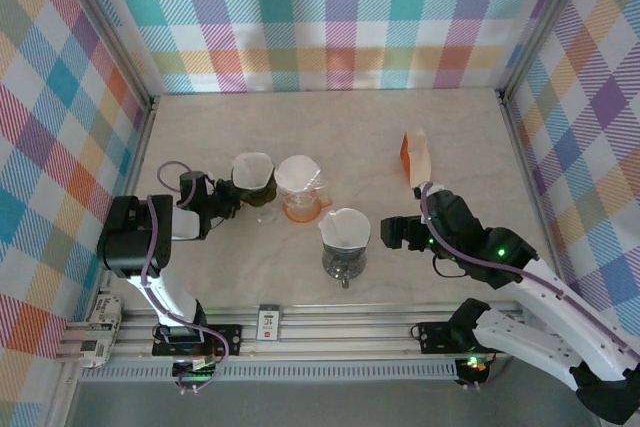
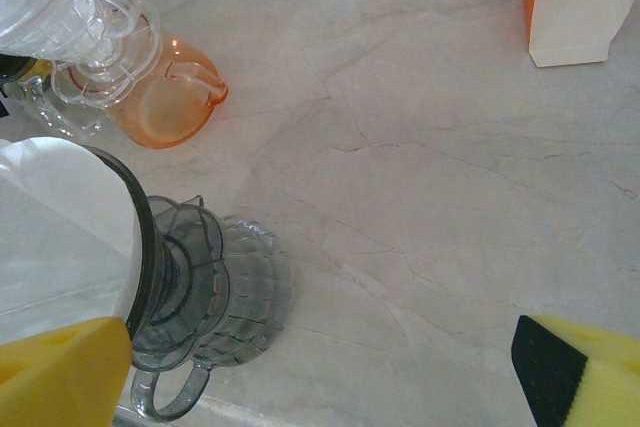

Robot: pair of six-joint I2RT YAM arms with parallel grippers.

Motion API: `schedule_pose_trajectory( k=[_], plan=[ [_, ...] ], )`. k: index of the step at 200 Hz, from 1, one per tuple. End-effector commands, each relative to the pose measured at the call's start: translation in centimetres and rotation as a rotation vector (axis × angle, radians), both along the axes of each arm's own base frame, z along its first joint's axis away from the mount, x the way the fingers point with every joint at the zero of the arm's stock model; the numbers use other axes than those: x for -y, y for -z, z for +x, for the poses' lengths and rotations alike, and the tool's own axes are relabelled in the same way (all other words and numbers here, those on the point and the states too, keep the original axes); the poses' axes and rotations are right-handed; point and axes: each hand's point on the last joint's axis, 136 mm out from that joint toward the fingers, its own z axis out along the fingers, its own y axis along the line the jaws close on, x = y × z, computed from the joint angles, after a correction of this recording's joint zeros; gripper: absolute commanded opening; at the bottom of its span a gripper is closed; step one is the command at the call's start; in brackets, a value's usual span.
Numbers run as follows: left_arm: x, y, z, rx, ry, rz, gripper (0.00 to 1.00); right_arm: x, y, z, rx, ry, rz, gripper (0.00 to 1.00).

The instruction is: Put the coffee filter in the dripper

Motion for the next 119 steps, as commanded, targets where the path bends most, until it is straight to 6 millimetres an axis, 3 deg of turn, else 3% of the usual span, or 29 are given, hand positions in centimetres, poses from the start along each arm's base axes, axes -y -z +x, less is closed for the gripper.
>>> schedule_pose_trajectory(
  k=[1,68,119],
  plan=[
    [1.3,-0.2,-0.7,0.029,0.054,0.005,0.17,0.4,-1.0,0.0,0.015,0.024,0.018,0.98],
    [4.6,0.3,-1.4,0.027,0.116,0.018,0.17,0.7,-0.6,0.0,0.011,0.04,0.017,0.98],
    [8.4,0.6,-1.6,0.031,0.184,0.039,0.16,0.8,-0.4,-0.1,0.008,0.049,0.018,0.98]
  ],
)
